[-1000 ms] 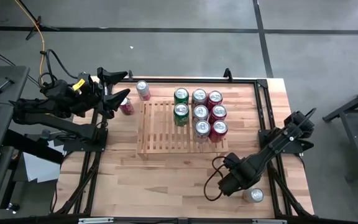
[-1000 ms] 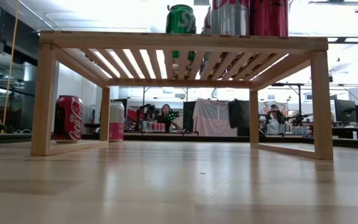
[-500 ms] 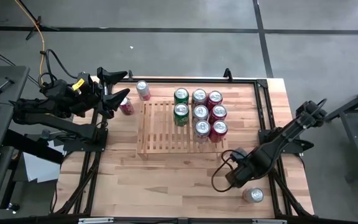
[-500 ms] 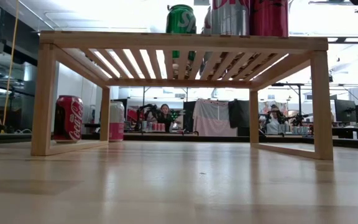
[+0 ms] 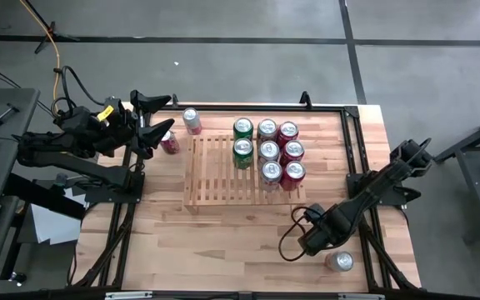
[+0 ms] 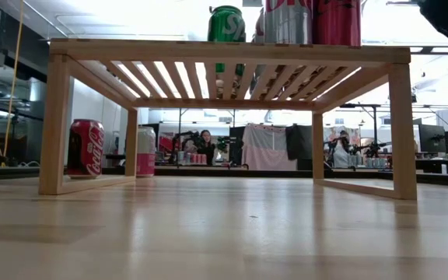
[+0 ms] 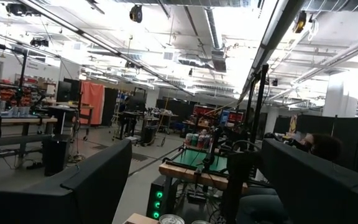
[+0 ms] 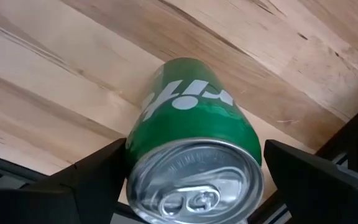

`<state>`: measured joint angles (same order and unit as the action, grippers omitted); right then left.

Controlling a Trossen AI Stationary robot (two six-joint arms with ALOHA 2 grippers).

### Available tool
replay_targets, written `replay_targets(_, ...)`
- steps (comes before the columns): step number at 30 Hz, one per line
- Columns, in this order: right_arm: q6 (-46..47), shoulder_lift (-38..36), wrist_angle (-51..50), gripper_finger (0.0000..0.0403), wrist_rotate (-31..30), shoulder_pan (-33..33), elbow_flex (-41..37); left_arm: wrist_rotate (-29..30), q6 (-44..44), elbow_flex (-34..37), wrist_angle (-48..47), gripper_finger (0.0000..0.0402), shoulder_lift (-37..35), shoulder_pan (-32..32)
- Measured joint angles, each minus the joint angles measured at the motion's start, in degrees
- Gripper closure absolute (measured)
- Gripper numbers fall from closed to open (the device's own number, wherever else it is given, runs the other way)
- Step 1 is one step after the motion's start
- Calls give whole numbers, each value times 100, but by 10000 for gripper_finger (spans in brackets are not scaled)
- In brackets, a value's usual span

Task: Place canned beverage on shelf
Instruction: Put the green soda can on the shelf

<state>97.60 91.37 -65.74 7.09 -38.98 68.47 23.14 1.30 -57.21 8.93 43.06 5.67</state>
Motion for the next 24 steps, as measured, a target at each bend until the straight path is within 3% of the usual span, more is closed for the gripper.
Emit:
replay_targets(6, -72, 14, 4, 54, 33, 0, 0, 0, 0, 0, -1, 51, 1, 0)
replay_targets(11, -455, 20, -48, 112, 160, -1, 108, 6, 0, 0, -7, 51, 1, 0)
replay_targets(13, -740, 16, -76, 113, 206, -7, 313, 10, -7, 0, -9, 51, 1, 0)
replay_targets(19, -2343, -158, -242, 113, 252, -7, 1437, 28, -247, 0, -9, 51, 4, 0)
replay_targets(24, -3969, -200, -235, 113, -472, 130, 2946, 27, -250, 0, -10, 51, 42, 0)
